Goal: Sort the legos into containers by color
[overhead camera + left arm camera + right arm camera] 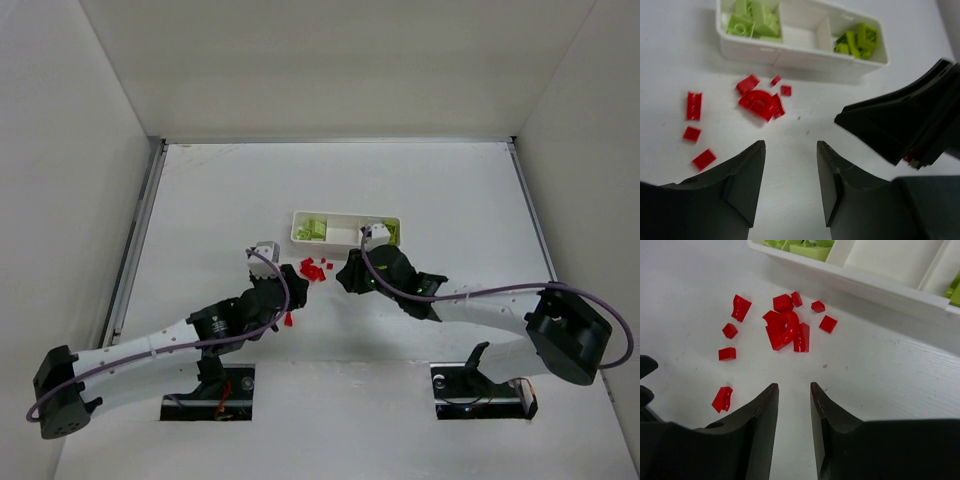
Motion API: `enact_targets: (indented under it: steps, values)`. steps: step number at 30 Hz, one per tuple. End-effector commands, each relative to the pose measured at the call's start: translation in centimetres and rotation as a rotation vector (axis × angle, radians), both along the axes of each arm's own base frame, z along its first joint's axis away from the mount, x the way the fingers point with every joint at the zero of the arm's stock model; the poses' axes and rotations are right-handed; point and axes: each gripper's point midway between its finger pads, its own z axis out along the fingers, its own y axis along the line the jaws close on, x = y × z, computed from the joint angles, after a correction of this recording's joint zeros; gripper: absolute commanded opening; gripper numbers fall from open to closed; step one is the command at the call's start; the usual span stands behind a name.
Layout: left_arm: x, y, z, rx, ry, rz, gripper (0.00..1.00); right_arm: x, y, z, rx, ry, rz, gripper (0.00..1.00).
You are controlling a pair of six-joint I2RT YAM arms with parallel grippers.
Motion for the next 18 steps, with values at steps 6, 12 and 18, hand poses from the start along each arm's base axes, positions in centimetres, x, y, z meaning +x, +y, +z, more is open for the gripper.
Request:
enact_targets:
  steps: [6, 12, 18]
  values:
    - [-4.3, 4.7, -6.9, 0.257, 0.192, 0.079, 0.46, -0.1, 2.8, 0.4, 0.002, -0.011, 0.088, 0.42]
    - [-5.3, 4.0, -8.5, 0.295, 0.222, 0.04, 0.46, -0.1, 3.2, -0.8, -0.029, 0.015, 0.091, 0.47]
    - [-5.5, 4.2, -10.1, 0.34, 0.253, 0.05, 0.44, -0.3, 3.7, -1.0, -0.042, 0.015, 0.104, 0.48]
